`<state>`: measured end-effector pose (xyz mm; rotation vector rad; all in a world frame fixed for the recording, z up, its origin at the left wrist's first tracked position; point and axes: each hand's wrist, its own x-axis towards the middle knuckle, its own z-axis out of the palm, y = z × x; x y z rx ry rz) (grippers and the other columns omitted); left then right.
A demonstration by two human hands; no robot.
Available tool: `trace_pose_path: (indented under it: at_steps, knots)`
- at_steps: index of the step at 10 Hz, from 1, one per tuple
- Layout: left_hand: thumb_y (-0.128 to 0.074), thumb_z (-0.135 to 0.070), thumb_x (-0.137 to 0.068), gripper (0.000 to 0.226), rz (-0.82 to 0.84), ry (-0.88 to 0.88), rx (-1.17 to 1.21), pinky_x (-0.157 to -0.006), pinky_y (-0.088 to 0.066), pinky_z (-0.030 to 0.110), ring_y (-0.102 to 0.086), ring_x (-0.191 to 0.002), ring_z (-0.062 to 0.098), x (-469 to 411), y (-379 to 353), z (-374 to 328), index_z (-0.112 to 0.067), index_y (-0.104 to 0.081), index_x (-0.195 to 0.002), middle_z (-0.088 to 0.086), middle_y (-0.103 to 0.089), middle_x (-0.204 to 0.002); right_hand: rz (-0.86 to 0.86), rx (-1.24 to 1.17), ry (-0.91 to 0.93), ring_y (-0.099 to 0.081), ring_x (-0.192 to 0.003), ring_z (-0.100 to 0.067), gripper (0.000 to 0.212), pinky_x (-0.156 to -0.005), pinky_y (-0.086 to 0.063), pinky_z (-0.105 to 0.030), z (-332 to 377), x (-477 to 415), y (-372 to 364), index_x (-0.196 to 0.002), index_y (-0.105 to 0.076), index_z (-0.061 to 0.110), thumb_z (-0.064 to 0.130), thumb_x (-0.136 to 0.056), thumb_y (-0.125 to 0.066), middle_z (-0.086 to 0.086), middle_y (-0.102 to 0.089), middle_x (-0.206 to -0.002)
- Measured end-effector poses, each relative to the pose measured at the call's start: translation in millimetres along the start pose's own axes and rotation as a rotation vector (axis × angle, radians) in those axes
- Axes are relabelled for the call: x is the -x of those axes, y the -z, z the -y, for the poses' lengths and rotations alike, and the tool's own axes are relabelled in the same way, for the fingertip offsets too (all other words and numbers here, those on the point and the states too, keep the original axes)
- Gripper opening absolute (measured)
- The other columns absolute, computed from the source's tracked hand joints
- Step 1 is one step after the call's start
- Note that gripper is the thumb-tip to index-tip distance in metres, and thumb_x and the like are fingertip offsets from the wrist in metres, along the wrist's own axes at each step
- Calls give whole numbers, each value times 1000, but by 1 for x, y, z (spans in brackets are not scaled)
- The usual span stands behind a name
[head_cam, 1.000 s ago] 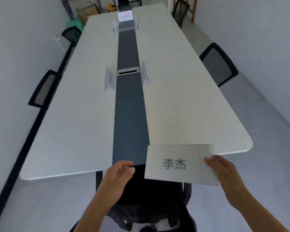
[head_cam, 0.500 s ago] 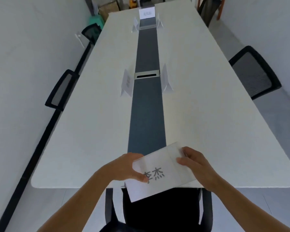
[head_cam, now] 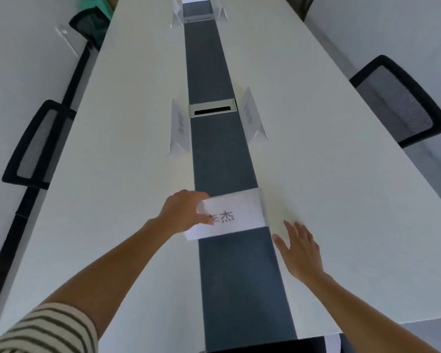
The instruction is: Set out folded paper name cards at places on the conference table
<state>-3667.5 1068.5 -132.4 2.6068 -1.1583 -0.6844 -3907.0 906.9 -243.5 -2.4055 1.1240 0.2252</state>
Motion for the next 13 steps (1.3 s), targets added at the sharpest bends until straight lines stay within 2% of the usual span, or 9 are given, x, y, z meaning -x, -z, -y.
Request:
trace_pose_path:
  at_steps: [1, 2, 4, 7, 10, 11, 12, 13]
  knots:
    - [-69, -45, -77, 45, -74, -59, -211, -78, -43, 29, -64, -92, 22, -39, 4, -1, -23, -59, -115, 1, -69, -111, -19, 261, 77, -20, -144, -37, 80, -114, -26, -49, -13, 0, -31, -147, -29, 16, 67, -88, -11, -19, -23, -156]
    - [-67, -44, -79, 42, -92, -63, -292, -79, -46, 32, -64, -90, 22, -70, -8, 2, -22, -57, -114, 1, -69, -109, -91, 287, 76, -20, -145, -35, 75, -115, -19, -46, -18, -1, -40, -148, -26, 18, 65, -90, -20, -19, -23, -156]
    - [-65, -45, -80, 41, -133, -40, -306, -74, -43, 29, -64, -86, 22, -109, -21, 8, -21, -55, -112, 1, -68, -106, -109, 294, 70, -12, -147, -29, 75, -116, -9, -43, -22, -3, -43, -150, -22, 23, 66, -89, -21, -13, -17, -159]
    - [-66, -43, -81, 48, -116, -54, -319, -83, -47, 33, -65, -93, 25, -138, -17, 7, -20, -50, -120, 4, -64, -118, -106, 263, 70, -12, -147, -28, 74, -115, -11, -43, -24, -4, -44, -150, -22, 25, 67, -88, -22, -11, -18, -159]
    - [-66, -42, -80, 49, -80, -62, -346, -86, -48, 35, -63, -93, 24, -147, -15, 12, -20, -49, -120, 4, -63, -118, -101, 272, 64, -16, -146, -29, 74, -115, -15, -44, -23, -4, -42, -149, -26, 25, 67, -88, -21, -11, -21, -158]
    - [-64, -46, -80, 56, -68, -63, -370, -95, -43, 38, -59, -105, 24, -149, -19, 15, -21, -45, -126, 5, -59, -126, -116, 278, 65, -16, -146, -29, 74, -115, -14, -43, -24, -3, -43, -149, -27, 24, 67, -88, -23, -11, -22, -158]
    - [-65, -53, -76, 76, -225, -65, -365, -109, -31, 44, -39, -133, 30, -142, -20, 16, -23, -35, -139, 9, -39, -147, -151, 279, 85, -17, -146, -29, 73, -115, -14, -43, -24, -3, -45, -148, -28, 24, 66, -88, -26, -11, -23, -157]
    - [-66, -47, -78, 69, -484, -21, -172, -110, -31, 45, -36, -136, 34, -93, -45, 16, -16, -43, -136, 15, -38, -148, -175, 238, 88, -18, -146, -29, 73, -115, -14, -42, -23, -3, -44, -148, -29, 25, 66, -88, -27, -11, -25, -157]
